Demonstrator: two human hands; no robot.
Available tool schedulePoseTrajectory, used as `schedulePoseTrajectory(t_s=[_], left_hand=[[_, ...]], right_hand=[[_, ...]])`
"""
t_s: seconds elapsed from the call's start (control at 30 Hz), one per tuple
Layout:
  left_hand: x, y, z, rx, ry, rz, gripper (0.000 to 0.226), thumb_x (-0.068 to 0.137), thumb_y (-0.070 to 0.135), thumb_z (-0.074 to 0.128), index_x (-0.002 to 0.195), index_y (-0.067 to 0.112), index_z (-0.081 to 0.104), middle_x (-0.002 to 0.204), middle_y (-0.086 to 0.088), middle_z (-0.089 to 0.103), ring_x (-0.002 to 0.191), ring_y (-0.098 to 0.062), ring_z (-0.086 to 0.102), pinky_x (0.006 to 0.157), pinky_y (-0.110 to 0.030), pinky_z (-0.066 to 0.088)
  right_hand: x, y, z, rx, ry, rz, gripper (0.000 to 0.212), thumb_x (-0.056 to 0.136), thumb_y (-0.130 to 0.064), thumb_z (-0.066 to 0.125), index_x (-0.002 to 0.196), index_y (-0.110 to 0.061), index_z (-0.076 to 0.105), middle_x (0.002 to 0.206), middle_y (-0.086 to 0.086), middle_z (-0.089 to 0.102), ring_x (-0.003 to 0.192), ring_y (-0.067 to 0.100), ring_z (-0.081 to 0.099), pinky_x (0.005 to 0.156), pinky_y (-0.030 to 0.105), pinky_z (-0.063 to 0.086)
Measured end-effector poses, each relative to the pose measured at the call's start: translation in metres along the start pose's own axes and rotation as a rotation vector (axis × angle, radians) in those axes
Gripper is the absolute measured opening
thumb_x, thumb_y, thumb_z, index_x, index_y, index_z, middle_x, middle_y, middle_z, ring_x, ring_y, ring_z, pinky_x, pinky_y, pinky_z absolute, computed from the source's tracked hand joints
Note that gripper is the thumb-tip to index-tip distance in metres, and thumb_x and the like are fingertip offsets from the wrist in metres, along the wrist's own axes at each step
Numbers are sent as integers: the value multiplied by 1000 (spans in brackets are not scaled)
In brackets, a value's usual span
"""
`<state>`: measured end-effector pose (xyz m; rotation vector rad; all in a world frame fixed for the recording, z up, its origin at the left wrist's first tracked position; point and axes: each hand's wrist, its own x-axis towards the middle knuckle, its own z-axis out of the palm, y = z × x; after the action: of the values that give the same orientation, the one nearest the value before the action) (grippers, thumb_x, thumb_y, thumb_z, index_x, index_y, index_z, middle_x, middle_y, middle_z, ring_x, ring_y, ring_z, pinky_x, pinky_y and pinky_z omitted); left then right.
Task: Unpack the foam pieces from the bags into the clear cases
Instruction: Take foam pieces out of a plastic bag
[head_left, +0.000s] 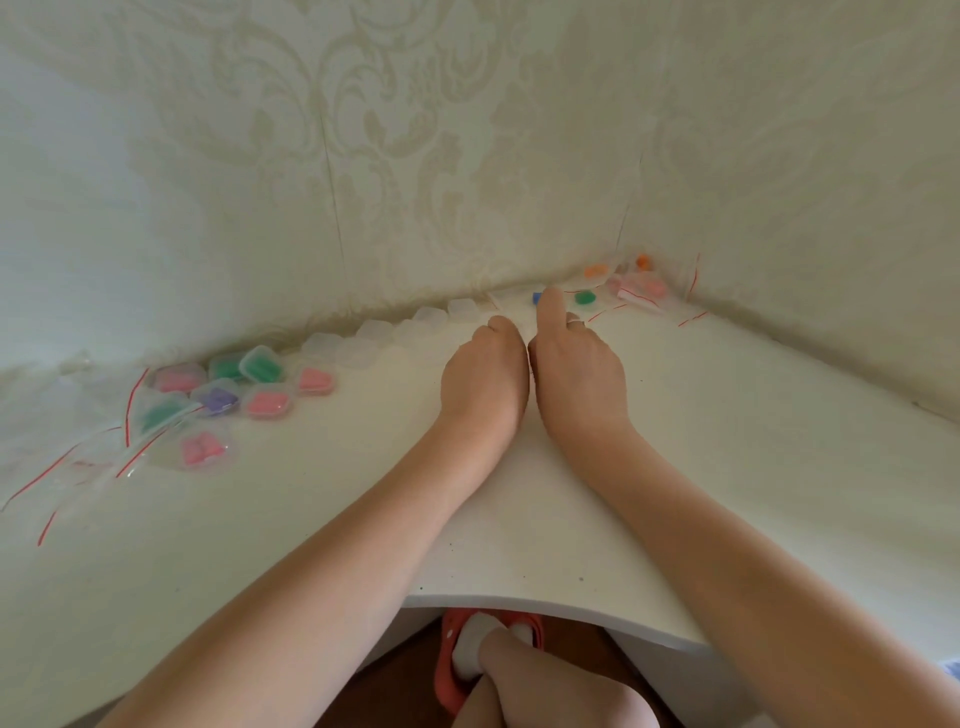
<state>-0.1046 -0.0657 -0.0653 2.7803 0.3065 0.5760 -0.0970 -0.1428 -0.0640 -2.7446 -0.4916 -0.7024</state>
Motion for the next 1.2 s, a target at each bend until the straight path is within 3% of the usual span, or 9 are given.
schedulePoseTrajectory(t_s=[0.2,0.37,0.5,0.67,0.83,0.93,1.0,1.13,1.2], left_hand=[[-1,-5,3,-74,-5,-18,21,100,10,31,111,2,46,109,-17,59,101,-38,57,66,-34,31],[1,-13,2,-125,181,59,26,101,18,29,111,3,48,100,-16,61,91,-38,60,64,-34,33],[0,-15,8,-150,459,367,32,94,22,35,81,1,56,54,-9,56,39,-28,53,39,-21,26],[-5,-9,12,-294,486,533,32,97,25,35,83,3,53,55,-6,53,43,-29,50,40,-26,29],[3,-11,4,-1081,252,15,14,102,23,34,93,13,36,64,0,46,50,-15,46,47,-31,45],[15,-17,4,-1401,120,-234,11,100,21,43,102,10,42,83,-5,52,56,-14,56,50,-26,53],[17,-20,3,-1552,30,-310,15,98,17,48,107,6,48,93,-9,58,63,-13,61,55,-24,55],[18,-26,3,-1641,44,-359,7,91,6,59,97,2,58,86,-10,63,69,-13,64,61,-21,55],[17,-27,4,-1621,43,-340,7,85,1,65,84,6,61,81,-9,64,72,-15,65,62,-20,55]], right_hand=[[0,9,-3,88,94,-55,23,93,-2,39,114,-11,44,103,9,53,88,29,50,59,35,39],[2,18,-1,5,187,-242,23,72,-2,53,81,-15,69,106,12,59,92,34,57,48,21,21],[4,21,6,41,-33,-74,22,92,-11,44,101,-11,65,139,3,42,120,26,42,63,32,32],[7,29,7,433,-108,115,31,92,-17,46,120,-15,59,141,2,40,112,24,52,78,31,39],[16,33,7,813,-68,96,56,91,-29,60,143,-34,37,126,1,48,93,4,49,74,-1,32],[15,33,5,956,-127,75,49,93,-30,57,138,-41,40,126,-6,52,88,-1,47,78,7,35],[13,30,4,1024,-181,33,44,95,-29,54,136,-40,42,120,-15,55,71,-6,43,73,10,36],[13,29,8,1064,-227,41,37,99,-28,47,136,-35,47,104,-33,52,82,-1,46,80,14,38],[13,30,10,1055,-228,57,37,101,-20,44,136,-30,49,85,-19,57,72,1,46,68,7,36]])
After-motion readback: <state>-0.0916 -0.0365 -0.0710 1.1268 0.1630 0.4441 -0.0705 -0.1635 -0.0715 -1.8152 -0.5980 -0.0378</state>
